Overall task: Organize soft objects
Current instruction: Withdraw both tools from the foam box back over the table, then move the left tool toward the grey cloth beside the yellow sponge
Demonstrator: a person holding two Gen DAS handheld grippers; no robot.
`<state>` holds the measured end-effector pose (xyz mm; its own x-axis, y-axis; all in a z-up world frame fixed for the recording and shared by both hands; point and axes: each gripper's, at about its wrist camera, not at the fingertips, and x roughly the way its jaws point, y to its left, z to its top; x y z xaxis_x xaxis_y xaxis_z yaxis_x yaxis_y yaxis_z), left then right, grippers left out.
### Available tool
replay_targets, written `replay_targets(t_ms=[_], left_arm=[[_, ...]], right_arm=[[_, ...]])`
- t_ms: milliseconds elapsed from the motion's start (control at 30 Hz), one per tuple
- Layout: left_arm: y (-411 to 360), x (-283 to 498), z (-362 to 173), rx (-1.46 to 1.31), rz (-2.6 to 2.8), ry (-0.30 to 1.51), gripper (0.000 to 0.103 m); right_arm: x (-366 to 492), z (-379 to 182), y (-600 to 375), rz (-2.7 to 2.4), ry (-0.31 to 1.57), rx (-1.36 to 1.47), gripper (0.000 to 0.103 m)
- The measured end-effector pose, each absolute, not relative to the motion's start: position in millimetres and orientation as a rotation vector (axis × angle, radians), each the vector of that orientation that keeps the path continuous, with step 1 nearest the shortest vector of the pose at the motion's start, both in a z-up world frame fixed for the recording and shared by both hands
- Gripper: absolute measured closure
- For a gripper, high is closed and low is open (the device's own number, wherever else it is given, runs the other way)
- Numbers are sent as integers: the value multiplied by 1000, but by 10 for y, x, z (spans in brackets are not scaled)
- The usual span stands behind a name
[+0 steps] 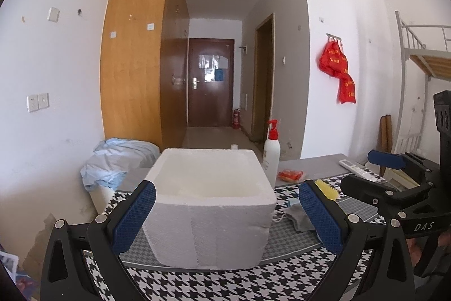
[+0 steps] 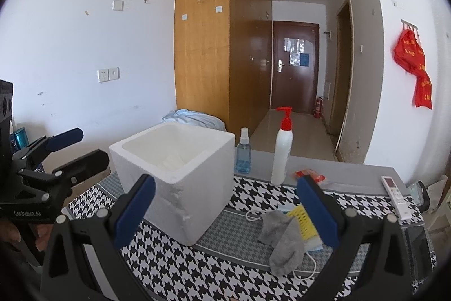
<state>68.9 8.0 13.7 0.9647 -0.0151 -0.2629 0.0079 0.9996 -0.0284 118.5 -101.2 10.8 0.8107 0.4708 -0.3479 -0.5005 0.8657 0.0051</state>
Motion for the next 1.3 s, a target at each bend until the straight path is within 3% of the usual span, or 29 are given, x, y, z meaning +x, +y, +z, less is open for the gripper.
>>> replay_targets(t_ms=[1300], left_arm=[[-392, 768, -94, -10, -170, 321, 1]], right_arm=[[1093, -151, -1665, 391, 394, -26, 1]])
